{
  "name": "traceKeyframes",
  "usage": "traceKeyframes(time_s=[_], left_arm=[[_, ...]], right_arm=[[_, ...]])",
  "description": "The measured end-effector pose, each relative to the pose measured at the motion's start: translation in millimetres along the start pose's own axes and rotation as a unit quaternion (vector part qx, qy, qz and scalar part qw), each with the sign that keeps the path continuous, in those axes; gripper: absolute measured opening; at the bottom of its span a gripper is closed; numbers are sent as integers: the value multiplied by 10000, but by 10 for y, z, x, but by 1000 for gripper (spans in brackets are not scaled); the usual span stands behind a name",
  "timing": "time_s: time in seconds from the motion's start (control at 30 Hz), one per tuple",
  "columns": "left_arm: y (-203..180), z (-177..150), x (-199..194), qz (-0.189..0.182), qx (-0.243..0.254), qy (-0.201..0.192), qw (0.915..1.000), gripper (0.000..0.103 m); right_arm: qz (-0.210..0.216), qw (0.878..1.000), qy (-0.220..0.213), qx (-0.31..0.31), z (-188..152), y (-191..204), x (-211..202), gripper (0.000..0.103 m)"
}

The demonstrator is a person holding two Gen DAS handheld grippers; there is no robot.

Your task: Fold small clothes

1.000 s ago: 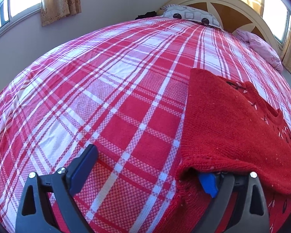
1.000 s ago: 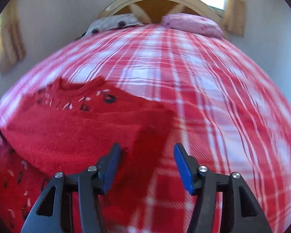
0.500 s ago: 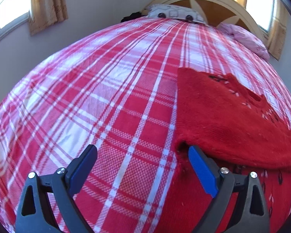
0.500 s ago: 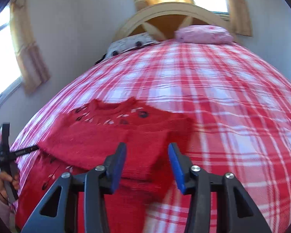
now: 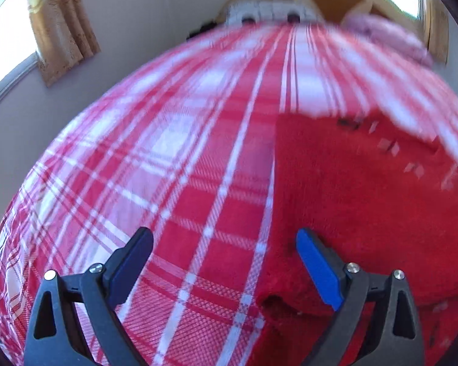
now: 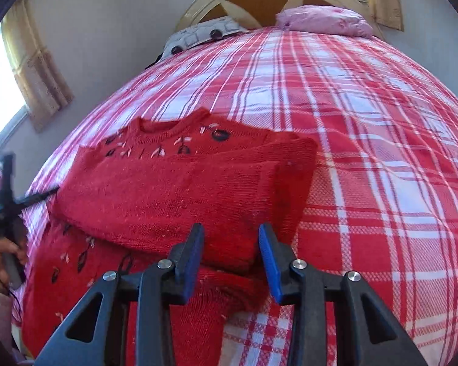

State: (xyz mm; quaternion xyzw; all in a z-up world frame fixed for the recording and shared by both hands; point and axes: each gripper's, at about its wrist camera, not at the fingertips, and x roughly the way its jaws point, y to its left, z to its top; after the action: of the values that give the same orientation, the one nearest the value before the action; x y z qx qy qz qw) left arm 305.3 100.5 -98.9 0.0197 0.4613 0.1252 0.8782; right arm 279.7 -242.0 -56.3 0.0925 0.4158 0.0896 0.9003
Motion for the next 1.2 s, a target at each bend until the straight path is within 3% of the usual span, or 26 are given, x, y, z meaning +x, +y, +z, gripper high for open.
traceKeyframes(time_s=[0.17, 0.23, 0.37, 0.4, 0.5, 0.6, 0.67, 0.87, 0.97, 1.03, 1.2], left_arm=[[27, 105, -265, -81, -187, -310, 9993, 97], [5, 159, -421, -402, -294, -540, 9973, 97], [-264, 238, -396, -1099, -151, -489, 9926, 97], [-323, 236, -351, -1110, -77, -465, 9927, 97], [-414, 198, 19, -454, 5, -167, 9988, 98], [-216, 175, 146, -933, -590, -69, 9939, 103], [-169, 179, 192, -1077, -701, -14, 9917, 103], [-217, 194, 198, -1044, -650, -52, 9924, 103], [-127, 189, 25, -1086, -412, 7, 9932, 102], [-15, 113, -241, -1045, -146, -334, 9939, 101], [383, -350, -659, -1390, 290, -620, 9879, 102]], right_arm=[[21, 9994, -290, -180, 213, 130, -47, 38], [56, 9991, -222, -355, 264, 226, 53, 38], [-68, 9988, 216, -433, 263, 266, 427, 38], [-51, 9987, 351, -370, 224, 216, 547, 39], [193, 9994, 246, -165, 207, 110, 541, 40], [338, 9993, 150, -19, 177, 39, 529, 40], [287, 9995, 110, -69, 173, 65, 544, 40], [-40, 9991, 121, -413, 178, 212, 565, 46], [-116, 9987, 173, -455, 200, 254, 415, 48], [28, 9989, -13, -475, 112, 274, 163, 50], [227, 9987, -80, -459, -484, 234, -434, 50]])
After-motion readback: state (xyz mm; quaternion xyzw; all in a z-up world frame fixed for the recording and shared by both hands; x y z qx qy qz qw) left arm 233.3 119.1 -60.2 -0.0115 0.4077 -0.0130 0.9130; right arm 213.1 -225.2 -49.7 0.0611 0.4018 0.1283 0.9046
